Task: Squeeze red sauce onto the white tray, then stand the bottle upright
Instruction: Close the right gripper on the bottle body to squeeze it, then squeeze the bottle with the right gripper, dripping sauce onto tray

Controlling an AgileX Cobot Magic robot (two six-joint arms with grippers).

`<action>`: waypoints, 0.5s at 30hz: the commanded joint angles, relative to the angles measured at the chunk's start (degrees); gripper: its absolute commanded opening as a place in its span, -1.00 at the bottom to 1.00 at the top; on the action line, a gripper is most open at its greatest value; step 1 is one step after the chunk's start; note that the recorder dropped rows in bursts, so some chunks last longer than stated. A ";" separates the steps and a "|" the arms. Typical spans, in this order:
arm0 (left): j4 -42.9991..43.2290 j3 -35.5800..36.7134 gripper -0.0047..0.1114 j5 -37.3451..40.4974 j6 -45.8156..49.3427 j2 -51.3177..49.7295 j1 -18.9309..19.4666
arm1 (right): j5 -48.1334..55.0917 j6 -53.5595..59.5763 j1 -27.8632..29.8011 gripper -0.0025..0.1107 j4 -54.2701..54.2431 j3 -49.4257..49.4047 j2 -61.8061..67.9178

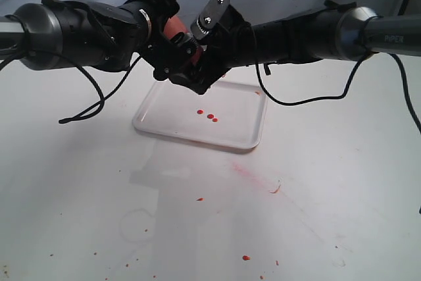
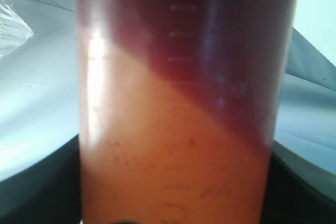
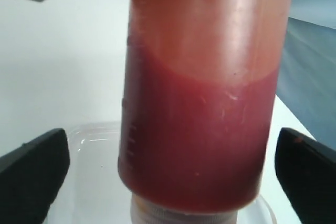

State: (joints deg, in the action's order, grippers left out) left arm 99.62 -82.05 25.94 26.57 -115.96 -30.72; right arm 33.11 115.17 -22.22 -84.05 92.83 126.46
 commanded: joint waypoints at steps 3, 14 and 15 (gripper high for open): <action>0.33 -0.21 -0.92 1.06 -1.28 1.28 -0.16 | -2.01 1.06 -0.07 0.91 -0.48 -0.32 -0.09; 0.33 -0.21 -0.92 1.06 -1.28 1.28 -0.16 | -3.06 -0.94 -0.07 0.91 -1.97 -0.32 -0.09; 0.33 -0.21 -0.92 1.06 -1.28 1.28 -0.16 | -2.82 -1.46 -0.07 0.91 -2.40 -0.32 0.16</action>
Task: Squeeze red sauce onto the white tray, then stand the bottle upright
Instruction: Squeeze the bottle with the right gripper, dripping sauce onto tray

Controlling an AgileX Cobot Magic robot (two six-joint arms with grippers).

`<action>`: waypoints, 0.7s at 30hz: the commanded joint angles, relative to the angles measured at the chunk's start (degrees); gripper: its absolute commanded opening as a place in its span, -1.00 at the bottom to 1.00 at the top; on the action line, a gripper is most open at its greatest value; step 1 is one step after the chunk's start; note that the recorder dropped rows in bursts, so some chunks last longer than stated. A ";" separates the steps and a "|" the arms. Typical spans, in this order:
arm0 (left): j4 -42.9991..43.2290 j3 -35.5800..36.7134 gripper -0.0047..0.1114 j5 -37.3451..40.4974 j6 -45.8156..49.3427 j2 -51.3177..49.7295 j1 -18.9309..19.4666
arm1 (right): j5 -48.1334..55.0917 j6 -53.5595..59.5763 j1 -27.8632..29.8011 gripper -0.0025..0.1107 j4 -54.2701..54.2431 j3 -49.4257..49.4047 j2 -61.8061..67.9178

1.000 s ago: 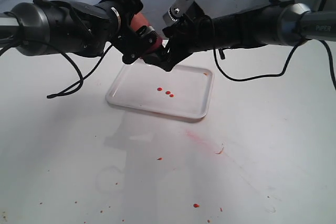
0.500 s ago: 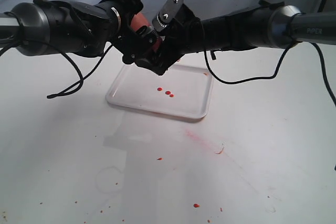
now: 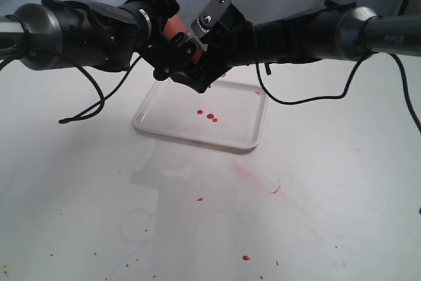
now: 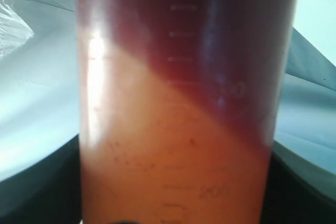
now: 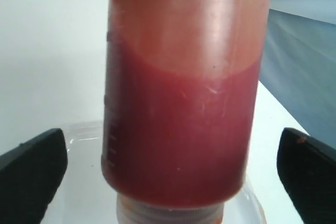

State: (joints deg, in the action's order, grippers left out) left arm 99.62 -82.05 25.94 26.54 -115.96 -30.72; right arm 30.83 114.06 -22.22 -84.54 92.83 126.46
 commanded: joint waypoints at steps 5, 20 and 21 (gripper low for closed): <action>0.33 -0.21 -0.92 1.06 -1.25 1.28 -0.16 | -0.83 0.53 -0.54 0.91 -7.20 -0.32 2.02; 0.33 -0.21 -0.92 1.07 -1.15 1.28 -0.16 | 0.45 7.77 -0.67 0.91 -15.25 -0.32 3.22; 0.33 -0.21 -0.92 1.07 -1.15 1.28 -0.16 | 0.90 7.77 -0.67 0.91 -15.24 -0.32 3.22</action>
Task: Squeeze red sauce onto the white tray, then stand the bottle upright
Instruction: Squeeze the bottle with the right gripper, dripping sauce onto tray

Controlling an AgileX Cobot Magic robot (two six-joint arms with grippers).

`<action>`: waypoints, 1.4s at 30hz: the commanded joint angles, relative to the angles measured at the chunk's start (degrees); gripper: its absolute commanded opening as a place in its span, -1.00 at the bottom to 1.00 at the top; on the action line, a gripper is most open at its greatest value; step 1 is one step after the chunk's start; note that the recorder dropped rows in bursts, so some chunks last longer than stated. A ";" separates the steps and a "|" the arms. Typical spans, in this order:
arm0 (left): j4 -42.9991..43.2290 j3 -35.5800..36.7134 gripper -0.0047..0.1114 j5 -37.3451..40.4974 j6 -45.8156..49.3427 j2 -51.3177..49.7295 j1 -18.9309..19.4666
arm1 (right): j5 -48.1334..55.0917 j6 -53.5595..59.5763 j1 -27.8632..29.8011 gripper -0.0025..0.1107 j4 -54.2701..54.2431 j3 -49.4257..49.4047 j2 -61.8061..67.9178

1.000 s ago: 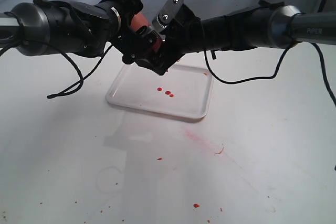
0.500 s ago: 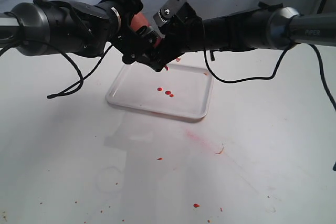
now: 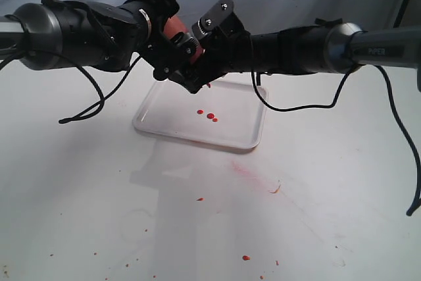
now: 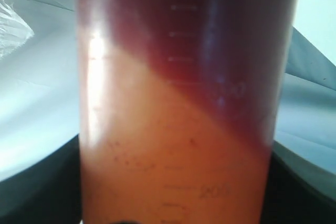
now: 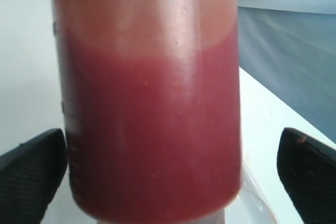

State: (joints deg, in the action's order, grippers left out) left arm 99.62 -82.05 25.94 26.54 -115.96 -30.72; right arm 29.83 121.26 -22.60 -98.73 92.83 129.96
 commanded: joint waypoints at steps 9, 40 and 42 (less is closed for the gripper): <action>0.33 -0.21 -0.92 1.07 -1.15 1.28 -0.16 | 1.83 1.42 -0.29 0.68 -1.21 -0.32 -0.28; 0.33 -0.21 -0.92 1.07 -1.04 1.28 -0.16 | 2.60 0.81 -0.29 -0.76 -1.21 -0.32 -0.28; 0.33 -0.21 -0.92 1.07 -1.04 1.28 -0.16 | 2.60 0.81 -0.29 -0.51 -1.21 -0.32 -0.28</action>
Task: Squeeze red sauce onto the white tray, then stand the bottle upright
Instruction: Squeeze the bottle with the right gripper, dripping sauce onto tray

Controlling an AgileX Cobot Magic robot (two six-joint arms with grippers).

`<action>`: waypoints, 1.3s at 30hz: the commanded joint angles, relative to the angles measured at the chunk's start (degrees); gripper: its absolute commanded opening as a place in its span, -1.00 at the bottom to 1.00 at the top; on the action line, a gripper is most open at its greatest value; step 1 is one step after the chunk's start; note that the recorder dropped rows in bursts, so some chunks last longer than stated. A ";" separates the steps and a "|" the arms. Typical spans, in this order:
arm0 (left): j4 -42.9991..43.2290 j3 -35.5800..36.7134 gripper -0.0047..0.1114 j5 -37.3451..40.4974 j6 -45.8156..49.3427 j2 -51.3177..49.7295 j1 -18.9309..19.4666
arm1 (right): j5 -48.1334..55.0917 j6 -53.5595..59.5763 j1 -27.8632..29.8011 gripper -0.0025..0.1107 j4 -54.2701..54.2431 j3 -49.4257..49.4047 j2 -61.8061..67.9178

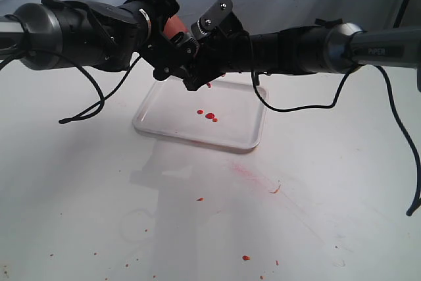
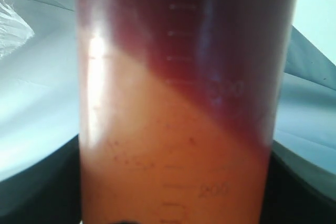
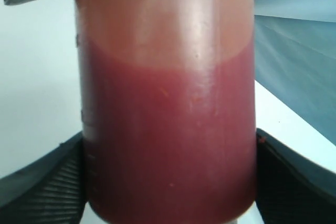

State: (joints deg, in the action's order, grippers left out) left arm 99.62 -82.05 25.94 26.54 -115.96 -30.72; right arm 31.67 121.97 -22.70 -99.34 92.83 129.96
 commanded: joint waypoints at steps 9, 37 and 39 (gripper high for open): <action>0.33 -0.21 -0.92 1.07 -1.04 1.28 -0.16 | 0.42 0.59 -0.20 0.90 -0.61 -0.32 -0.28; 0.33 -0.21 -0.92 1.07 -1.04 1.28 -0.16 | 0.57 -0.55 -0.20 0.19 -0.61 -0.11 -1.14; 0.33 -0.21 -0.92 1.07 -1.04 1.28 -0.16 | 0.81 -0.55 -0.20 -0.04 -0.61 -0.11 -1.14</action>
State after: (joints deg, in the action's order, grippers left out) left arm 99.62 -82.05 25.94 26.54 -115.96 -30.72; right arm 31.88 121.55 -22.70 -99.55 92.83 129.52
